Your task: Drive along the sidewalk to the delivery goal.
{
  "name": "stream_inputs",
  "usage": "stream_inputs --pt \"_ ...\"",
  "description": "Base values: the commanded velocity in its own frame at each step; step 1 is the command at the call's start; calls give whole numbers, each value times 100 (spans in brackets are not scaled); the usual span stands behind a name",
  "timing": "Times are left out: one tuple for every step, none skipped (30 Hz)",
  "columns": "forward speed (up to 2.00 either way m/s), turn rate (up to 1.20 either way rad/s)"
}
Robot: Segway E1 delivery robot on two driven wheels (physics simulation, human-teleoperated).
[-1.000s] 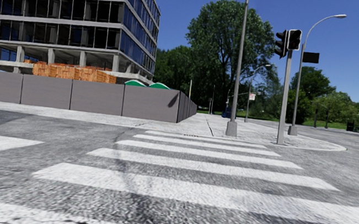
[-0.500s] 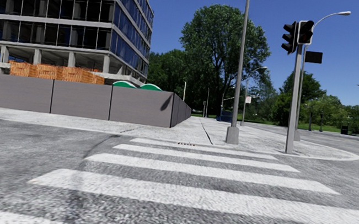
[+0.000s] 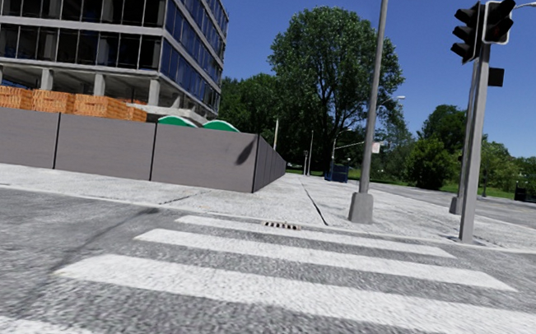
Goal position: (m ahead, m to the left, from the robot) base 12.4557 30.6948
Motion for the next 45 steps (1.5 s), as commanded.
stream_inputs --pt "200 0" --pt "200 0" --pt "200 0" --pt "200 0" --pt "200 0" --pt "200 0" --pt "200 0" --pt "200 0" --pt "200 0" --pt "200 0" --pt "200 0" --pt "200 0" --pt "200 0" --pt "200 0" --pt "200 0" --pt "200 0" --pt "200 0" --pt "200 0" --pt "200 0" --pt "200 0" --pt "200 0" --pt "200 0" --pt "200 0" --pt "200 0" --pt "200 0" --pt "200 0" --pt "200 0" --pt "200 0" --pt "200 0" --pt "200 0" --pt "200 0" --pt "200 0" --pt "200 0" --pt "200 0" --pt "200 0" --pt "200 0" --pt "200 0" --pt "200 0" --pt "200 0" --pt "200 0" --pt "200 0" --pt "200 0" --pt "200 0" --pt "200 0" --pt "200 0"
